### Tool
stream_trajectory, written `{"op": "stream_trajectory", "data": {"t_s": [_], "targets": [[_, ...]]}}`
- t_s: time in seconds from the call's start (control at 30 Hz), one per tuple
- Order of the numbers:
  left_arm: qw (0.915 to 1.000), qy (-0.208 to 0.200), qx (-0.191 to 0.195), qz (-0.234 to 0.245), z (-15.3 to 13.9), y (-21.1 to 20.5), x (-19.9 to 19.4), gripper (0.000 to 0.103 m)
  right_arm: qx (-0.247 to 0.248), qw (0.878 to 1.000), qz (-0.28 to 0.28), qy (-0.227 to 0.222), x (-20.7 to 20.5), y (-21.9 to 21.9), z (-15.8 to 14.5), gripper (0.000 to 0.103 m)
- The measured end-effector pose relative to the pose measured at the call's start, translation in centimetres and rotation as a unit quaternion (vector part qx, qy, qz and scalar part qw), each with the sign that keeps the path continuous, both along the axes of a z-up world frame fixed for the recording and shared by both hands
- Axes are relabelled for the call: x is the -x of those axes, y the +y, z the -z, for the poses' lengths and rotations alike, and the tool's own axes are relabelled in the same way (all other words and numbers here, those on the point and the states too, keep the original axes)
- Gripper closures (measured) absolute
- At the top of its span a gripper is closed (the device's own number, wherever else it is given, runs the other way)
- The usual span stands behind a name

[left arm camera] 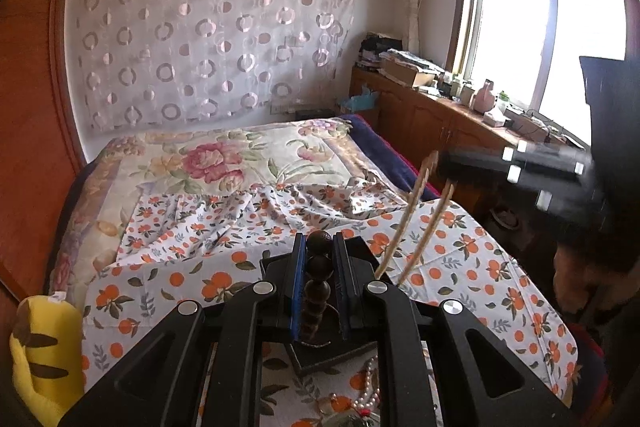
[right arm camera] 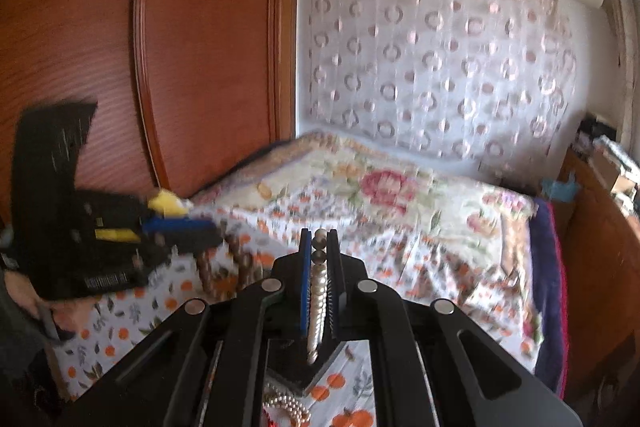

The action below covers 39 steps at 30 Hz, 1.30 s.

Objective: Organize jewelry
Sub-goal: 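Lower the bead bracelet into the box with the left tool while the right tool drops the pearls in, then move both open tools back over the remaining jewelry pile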

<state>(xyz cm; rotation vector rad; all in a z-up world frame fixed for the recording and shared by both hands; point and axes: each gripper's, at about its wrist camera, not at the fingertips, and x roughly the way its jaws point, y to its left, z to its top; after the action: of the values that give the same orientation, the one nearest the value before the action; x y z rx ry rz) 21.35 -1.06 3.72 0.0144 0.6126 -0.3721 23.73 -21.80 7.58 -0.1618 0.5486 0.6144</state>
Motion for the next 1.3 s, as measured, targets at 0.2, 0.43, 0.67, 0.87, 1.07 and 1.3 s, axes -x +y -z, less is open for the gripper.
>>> {"op": "stream_trajectory", "data": {"t_s": [0.2,0.43,0.67,0.87,1.07,1.3], "targets": [[0.9997,0.022,-0.006,-0.001,1.7,-0.8,-2.5,0.091,0.005,0.998,-0.002,0.058,-1.0,1.0,5.0,0.094],[0.9991,0.040,-0.015,0.000,2.9,-1.5,-5.2,0.091,0.007,0.997,0.002,0.074,-0.6,0.7,7.0,0.082],[0.9979,0.060,-0.025,0.009,4.3,-3.0,-7.5,0.091,0.003,0.997,0.014,0.073,0.0,-1.1,7.1,0.080],[0.9966,0.071,-0.039,0.012,5.6,-4.0,-8.3,0.091,0.006,0.997,0.020,0.075,0.2,-2.2,7.4,0.080],[0.9950,0.082,-0.057,-0.004,6.9,-3.1,-9.0,0.090,0.004,0.997,0.020,0.077,0.4,-2.6,7.7,0.080],[0.9950,0.075,-0.065,-0.014,6.5,-1.9,-7.8,0.084,0.006,0.997,0.018,0.079,0.7,-2.7,8.1,0.080]]}}
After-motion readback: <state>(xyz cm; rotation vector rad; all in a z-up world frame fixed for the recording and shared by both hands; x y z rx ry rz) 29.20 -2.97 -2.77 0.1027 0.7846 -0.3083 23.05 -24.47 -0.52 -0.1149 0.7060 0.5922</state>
